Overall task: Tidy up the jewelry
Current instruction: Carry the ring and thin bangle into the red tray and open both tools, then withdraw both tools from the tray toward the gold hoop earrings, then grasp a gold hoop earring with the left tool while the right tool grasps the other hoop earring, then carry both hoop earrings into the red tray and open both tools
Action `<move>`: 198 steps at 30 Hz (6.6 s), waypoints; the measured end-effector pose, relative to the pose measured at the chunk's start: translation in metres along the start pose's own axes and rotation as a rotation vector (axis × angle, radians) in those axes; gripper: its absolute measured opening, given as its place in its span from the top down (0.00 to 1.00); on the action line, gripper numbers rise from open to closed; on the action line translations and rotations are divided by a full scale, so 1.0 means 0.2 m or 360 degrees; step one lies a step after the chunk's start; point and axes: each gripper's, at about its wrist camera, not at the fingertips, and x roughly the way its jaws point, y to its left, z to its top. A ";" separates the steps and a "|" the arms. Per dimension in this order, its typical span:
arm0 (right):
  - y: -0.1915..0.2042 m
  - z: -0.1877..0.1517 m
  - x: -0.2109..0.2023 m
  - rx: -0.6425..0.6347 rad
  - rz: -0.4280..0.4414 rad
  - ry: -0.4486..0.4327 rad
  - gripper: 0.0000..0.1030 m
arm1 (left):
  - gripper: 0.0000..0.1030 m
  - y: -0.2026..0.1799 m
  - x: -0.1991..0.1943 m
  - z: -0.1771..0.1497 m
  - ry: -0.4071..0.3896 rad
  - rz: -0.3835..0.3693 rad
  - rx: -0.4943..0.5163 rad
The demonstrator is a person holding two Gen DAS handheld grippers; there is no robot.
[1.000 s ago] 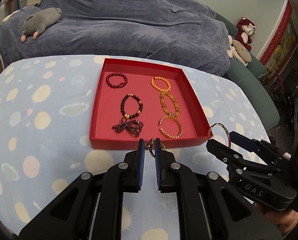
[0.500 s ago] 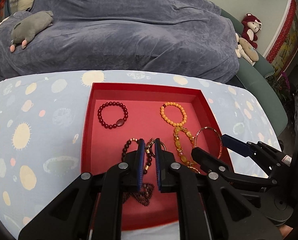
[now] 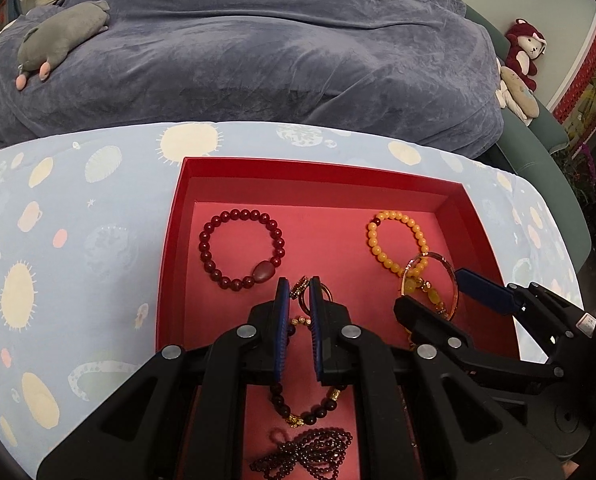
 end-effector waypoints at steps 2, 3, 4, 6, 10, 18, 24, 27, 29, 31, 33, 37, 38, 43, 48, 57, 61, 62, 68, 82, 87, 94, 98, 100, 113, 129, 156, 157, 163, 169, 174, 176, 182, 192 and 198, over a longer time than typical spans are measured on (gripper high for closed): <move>0.00 0.00 0.01 -0.0006 -0.0003 0.0010 0.41 | 0.90 0.00 0.01 0.00 0.0000 0.0006 0.0006; 0.01 0.01 0.01 -0.0007 -0.0006 0.0016 0.41 | 0.91 0.00 0.01 0.00 0.0000 0.0011 0.0010; 0.01 0.01 0.01 -0.0006 -0.0009 0.0021 0.41 | 0.91 0.00 0.01 0.00 -0.0003 0.0022 0.0010; 0.01 0.01 0.01 -0.0008 -0.0020 0.0015 0.41 | 0.90 -0.01 0.01 -0.01 -0.0011 0.0031 0.0009; 0.00 0.00 -0.02 -0.0004 -0.0039 -0.0006 0.41 | 0.80 0.00 0.00 -0.02 -0.0001 0.0064 -0.0014; 0.01 -0.01 -0.13 -0.0003 -0.0035 -0.0047 0.41 | 0.73 -0.02 -0.10 -0.03 -0.0035 0.0086 0.0013; 0.02 -0.04 -0.27 -0.0008 -0.0034 -0.0086 0.41 | 0.73 -0.06 -0.23 -0.05 -0.0066 0.0073 0.0024; 0.03 -0.06 -0.34 -0.0004 -0.0032 -0.0104 0.41 | 0.73 -0.08 -0.29 -0.07 -0.0083 0.0067 0.0036; 0.03 -0.09 -0.39 0.0002 -0.0031 -0.0114 0.41 | 0.73 -0.10 -0.34 -0.09 -0.0086 0.0059 0.0037; 0.04 -0.12 -0.43 0.0007 -0.0028 -0.0121 0.41 | 0.73 -0.11 -0.38 -0.12 -0.0097 0.0055 0.0045; 0.04 -0.16 -0.47 0.0013 -0.0024 -0.0123 0.41 | 0.73 -0.13 -0.43 -0.15 -0.0102 0.0053 0.0052; 0.06 -0.25 -0.56 0.0010 -0.0025 -0.0129 0.41 | 0.73 -0.16 -0.51 -0.23 -0.0108 0.0048 0.0068; 0.06 -0.27 -0.58 0.0008 -0.0026 -0.0131 0.41 | 0.73 -0.16 -0.53 -0.26 -0.0109 0.0045 0.0075; 0.09 -0.40 -0.65 0.0003 -0.0032 -0.0126 0.41 | 0.73 -0.19 -0.60 -0.38 -0.0095 0.0039 0.0097; 0.10 -0.54 -0.70 0.0026 -0.0029 -0.0104 0.41 | 0.73 -0.21 -0.65 -0.52 -0.0073 0.0038 0.0095; 0.12 -0.72 -0.78 0.0050 -0.0025 -0.0083 0.41 | 0.73 -0.23 -0.74 -0.69 -0.0056 0.0021 0.0062; 0.14 -0.81 -0.81 0.0060 -0.0009 -0.0069 0.41 | 0.73 -0.22 -0.77 -0.78 -0.0055 0.0019 0.0050; 0.14 -0.83 -0.81 0.0059 -0.0005 -0.0064 0.41 | 0.73 -0.22 -0.78 -0.80 -0.0053 0.0018 0.0046; 0.20 -1.02 -0.83 -0.0023 -0.0025 -0.0029 0.41 | 0.69 -0.19 -0.81 -0.97 -0.0029 0.0012 0.0013; 0.09 -1.31 -0.75 0.0082 -0.0043 0.0108 0.41 | 0.67 0.00 -0.82 -1.25 0.0017 0.0066 -0.0072; 0.06 -1.32 -0.72 0.0105 -0.0047 0.0120 0.41 | 0.66 0.05 -0.79 -1.28 0.0026 0.0091 -0.0084; 0.07 -1.28 -0.66 0.0103 -0.0029 0.0135 0.41 | 0.66 0.05 -0.77 -1.28 0.0017 0.0096 -0.0075; 0.11 -1.22 -0.62 0.0082 -0.0009 0.0129 0.41 | 0.66 0.06 -0.75 -1.28 0.0028 0.0099 -0.0070; 0.13 -1.19 -0.59 0.0067 -0.0002 0.0123 0.41 | 0.66 0.07 -0.74 -1.28 0.0034 0.0106 -0.0085; 0.20 -0.95 -0.39 -0.0008 -0.0019 0.0100 0.47 | 0.66 0.10 -0.66 -1.24 0.0044 0.0108 -0.0121; 0.22 -0.90 -0.36 -0.0050 -0.0028 0.0076 0.82 | 0.67 0.09 -0.64 -1.22 0.0040 0.0127 -0.0110; 0.12 -1.17 -0.55 0.0079 0.0015 0.0137 0.82 | 0.84 0.08 -0.65 -1.24 0.0049 0.0104 -0.0119; 0.13 -1.18 -0.56 0.0081 0.0017 0.0137 0.82 | 0.84 0.07 -0.65 -1.24 0.0050 0.0104 -0.0121; 0.15 -1.17 -0.62 0.0080 0.0038 0.0113 0.82 | 0.84 0.04 -0.68 -1.22 0.0043 0.0087 -0.0115; 0.16 -1.09 -0.72 0.0075 0.0059 0.0041 0.82 | 0.84 -0.04 -0.77 -1.12 -0.0004 0.0045 -0.0087; 0.17 -0.98 -0.79 0.0054 0.0070 -0.0029 0.82 | 0.84 -0.11 -0.84 -0.99 -0.0070 0.0024 -0.0059; 0.17 -0.92 -0.82 0.0050 0.0071 -0.0060 0.82 | 0.84 -0.13 -0.85 -0.93 -0.0098 0.0014 -0.0050; 0.13 -0.73 -0.83 0.0053 0.0073 -0.0143 0.82 | 0.84 -0.19 -0.86 -0.72 -0.0184 -0.0010 -0.0015; 0.06 -0.40 -0.66 0.0039 0.0031 -0.0185 0.82 | 0.84 -0.22 -0.65 -0.39 -0.0194 0.0020 0.0037; 0.01 -0.28 -0.49 0.0065 0.0022 -0.0161 0.82 | 0.84 -0.19 -0.47 -0.29 -0.0153 0.0054 0.0048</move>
